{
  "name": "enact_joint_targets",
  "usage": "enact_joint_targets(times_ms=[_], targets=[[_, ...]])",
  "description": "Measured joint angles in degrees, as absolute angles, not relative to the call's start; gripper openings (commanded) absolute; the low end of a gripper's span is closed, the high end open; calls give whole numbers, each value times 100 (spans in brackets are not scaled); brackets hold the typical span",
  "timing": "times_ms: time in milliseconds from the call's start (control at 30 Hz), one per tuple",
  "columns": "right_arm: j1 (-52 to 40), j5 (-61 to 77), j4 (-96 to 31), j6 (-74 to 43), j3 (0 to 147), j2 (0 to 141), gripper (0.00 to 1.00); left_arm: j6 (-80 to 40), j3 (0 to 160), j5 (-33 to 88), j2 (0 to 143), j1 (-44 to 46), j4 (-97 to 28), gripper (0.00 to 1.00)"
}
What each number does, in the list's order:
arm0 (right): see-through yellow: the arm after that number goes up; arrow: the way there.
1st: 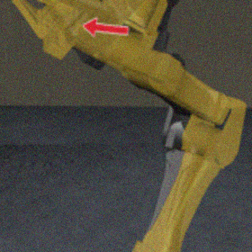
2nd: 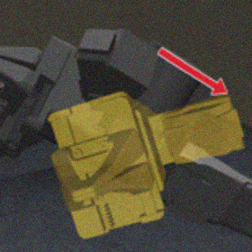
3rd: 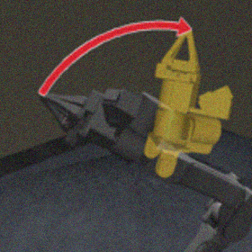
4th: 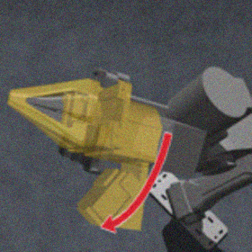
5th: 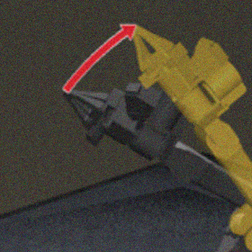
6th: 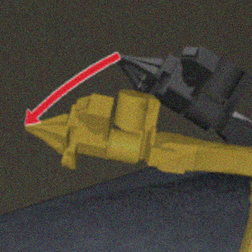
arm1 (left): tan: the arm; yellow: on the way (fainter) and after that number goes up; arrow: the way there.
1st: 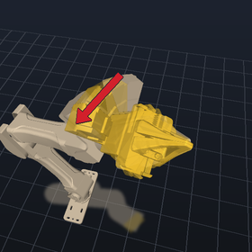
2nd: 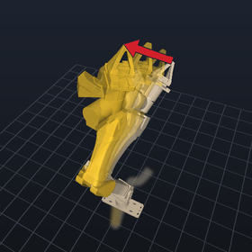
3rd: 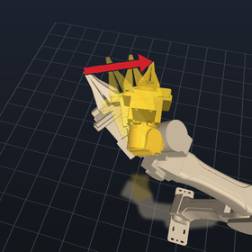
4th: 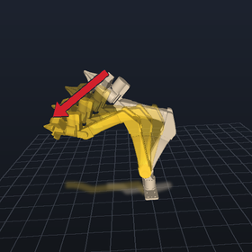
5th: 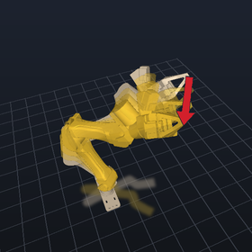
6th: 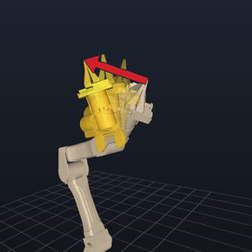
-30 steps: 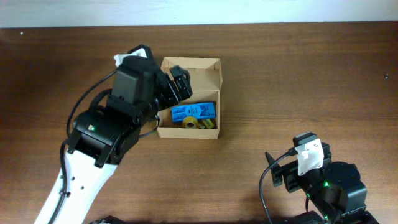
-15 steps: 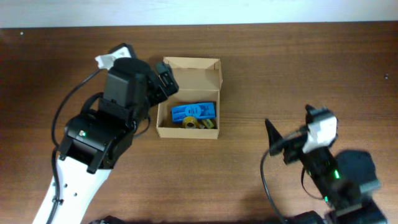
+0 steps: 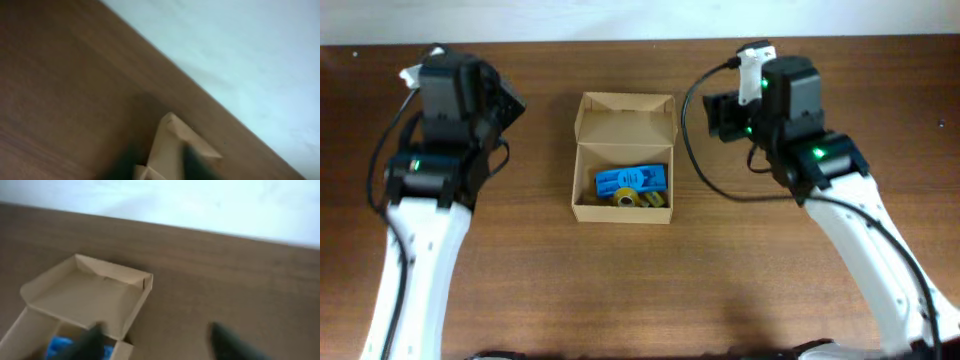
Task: Pack container
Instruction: 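Raise both grippers to the box lid's far edge, then grip the lid with both grippers and fold it forward over the box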
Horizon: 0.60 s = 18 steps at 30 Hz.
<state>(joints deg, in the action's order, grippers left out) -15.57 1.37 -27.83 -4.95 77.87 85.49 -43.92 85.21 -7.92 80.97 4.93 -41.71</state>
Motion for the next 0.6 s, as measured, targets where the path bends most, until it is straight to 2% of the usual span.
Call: enact_joint_targets(times_ms=[33, 300, 600], targets=[[-1481, 150, -2768, -666, 7793, 8696, 3, -4377, 8521, -738, 8364, 421, -4123, 2], [-366, 1188, -2469, -2438, 7802, 10215, 3, -4536, 8519, 517, 10060, -237, -3247, 2], [-292, 2917, -1975, -3822, 7802, 11524, 4, -5297, 8519, 2648, 11828, -454, -2834, 2]])
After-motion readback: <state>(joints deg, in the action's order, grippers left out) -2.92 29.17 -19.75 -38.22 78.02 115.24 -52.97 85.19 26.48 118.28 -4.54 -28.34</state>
